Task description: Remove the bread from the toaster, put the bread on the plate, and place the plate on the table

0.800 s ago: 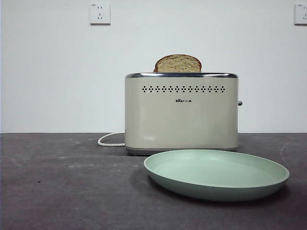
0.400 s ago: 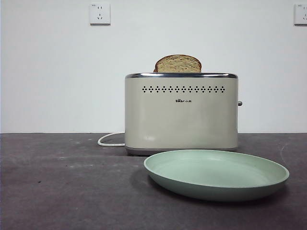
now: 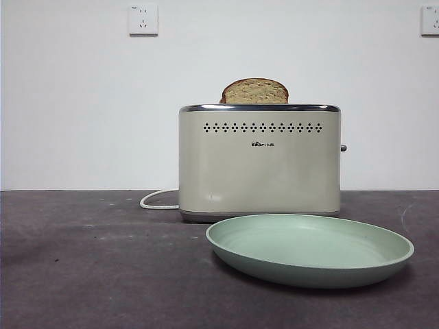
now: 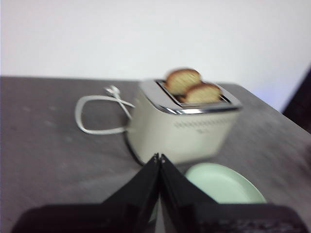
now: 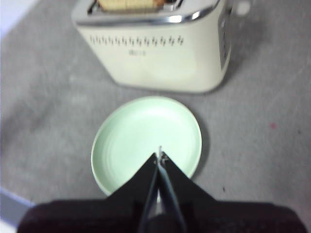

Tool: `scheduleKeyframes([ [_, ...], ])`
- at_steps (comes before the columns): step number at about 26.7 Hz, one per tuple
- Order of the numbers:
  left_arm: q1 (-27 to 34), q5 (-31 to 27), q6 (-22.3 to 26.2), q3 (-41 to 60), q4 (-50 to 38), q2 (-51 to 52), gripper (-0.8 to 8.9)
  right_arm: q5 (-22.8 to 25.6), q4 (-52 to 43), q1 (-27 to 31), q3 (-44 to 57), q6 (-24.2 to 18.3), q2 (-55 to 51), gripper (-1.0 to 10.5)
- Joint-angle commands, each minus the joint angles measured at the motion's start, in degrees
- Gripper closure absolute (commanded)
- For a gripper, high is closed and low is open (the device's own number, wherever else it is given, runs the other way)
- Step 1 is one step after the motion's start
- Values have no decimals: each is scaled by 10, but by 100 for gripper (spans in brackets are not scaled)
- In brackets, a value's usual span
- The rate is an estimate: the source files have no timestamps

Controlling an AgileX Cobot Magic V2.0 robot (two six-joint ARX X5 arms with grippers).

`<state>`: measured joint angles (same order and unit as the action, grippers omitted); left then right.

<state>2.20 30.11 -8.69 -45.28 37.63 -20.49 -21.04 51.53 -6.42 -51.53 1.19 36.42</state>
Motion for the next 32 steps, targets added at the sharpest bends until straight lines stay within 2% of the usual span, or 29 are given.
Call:
scheduleKeyframes([
  [1, 2, 17, 35, -28, 51, -14, 820, -2, 41, -1, -43, -43, 23, 958],
  [6, 2, 17, 45, -50, 94, -18, 820, -48, 72, -2, -85, -52, 46, 958],
  [13, 2, 17, 44, -55, 100, -18, 820, -50, 74, -5, -88, -52, 47, 957],
  [16, 2, 17, 44, -55, 100, -18, 812, -50, 74, -5, -88, -51, 47, 936],
  [17, 2, 17, 44, -55, 100, -18, 802, -50, 74, -5, -88, -51, 47, 896],
  [19, 2, 17, 43, -55, 100, -18, 689, -50, 74, -5, -88, -51, 47, 722],
  [21, 2, 17, 43, -55, 100, -18, 415, -50, 73, -5, -88, -46, 47, 454],
  [22, 2, 17, 43, -55, 100, -18, 295, -50, 73, -5, -88, -45, 47, 357],
  [23, 2, 17, 44, -55, 100, -18, 219, -50, 73, -5, -88, -45, 47, 292],
  [32, 1, 20, 45, -55, 76, -19, 215, -50, 73, -5, -88, -42, 47, 286],
])
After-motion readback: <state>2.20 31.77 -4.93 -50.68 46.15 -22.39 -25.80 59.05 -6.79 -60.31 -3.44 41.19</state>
